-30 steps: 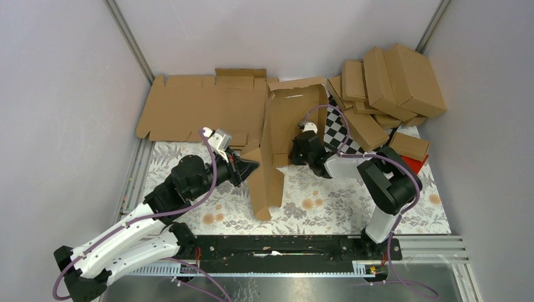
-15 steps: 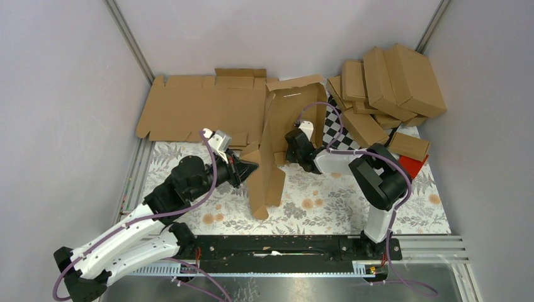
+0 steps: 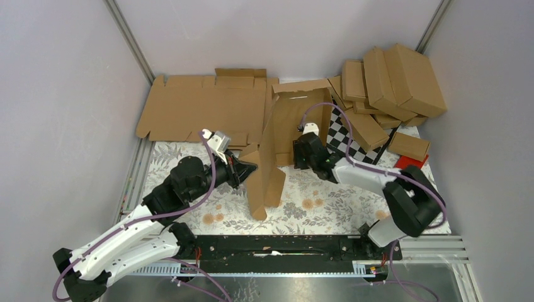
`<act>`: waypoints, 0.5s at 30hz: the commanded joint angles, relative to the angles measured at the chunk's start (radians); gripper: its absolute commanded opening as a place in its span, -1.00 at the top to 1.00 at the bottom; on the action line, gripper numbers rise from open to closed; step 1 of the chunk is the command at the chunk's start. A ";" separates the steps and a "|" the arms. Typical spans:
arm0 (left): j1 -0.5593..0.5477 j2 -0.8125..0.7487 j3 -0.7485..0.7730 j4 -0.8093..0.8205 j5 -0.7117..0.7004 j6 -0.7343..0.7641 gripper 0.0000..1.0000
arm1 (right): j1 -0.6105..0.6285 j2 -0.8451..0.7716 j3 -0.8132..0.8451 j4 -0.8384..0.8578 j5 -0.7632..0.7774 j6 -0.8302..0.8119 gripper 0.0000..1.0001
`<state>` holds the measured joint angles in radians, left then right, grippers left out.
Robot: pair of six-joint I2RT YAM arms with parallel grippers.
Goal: Fold the paper box
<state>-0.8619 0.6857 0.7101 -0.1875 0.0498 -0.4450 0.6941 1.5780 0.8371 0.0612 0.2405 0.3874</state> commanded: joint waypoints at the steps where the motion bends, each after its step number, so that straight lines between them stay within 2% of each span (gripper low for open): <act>1: 0.002 -0.008 0.024 -0.065 -0.001 -0.008 1.00 | 0.009 -0.167 -0.085 -0.014 -0.013 -0.089 0.05; 5: 0.001 0.006 0.049 -0.092 -0.008 -0.018 1.00 | 0.008 -0.336 -0.146 -0.041 0.072 -0.097 -0.15; 8: 0.002 0.027 0.068 -0.116 -0.012 -0.032 1.00 | 0.002 -0.431 -0.149 -0.117 0.187 -0.099 -0.69; 9: 0.002 0.033 0.071 -0.120 -0.010 -0.034 1.00 | -0.007 -0.451 -0.142 -0.139 0.206 -0.104 -0.81; 11: 0.001 0.037 0.073 -0.124 -0.016 -0.043 1.00 | -0.057 -0.472 -0.115 -0.187 0.184 -0.115 -0.88; 15: 0.002 0.037 0.080 -0.144 -0.045 -0.066 1.00 | -0.251 -0.470 -0.072 -0.235 0.009 -0.116 -0.95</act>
<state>-0.8612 0.7097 0.7601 -0.2428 0.0303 -0.4610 0.5884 1.1107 0.7105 -0.0944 0.3283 0.2890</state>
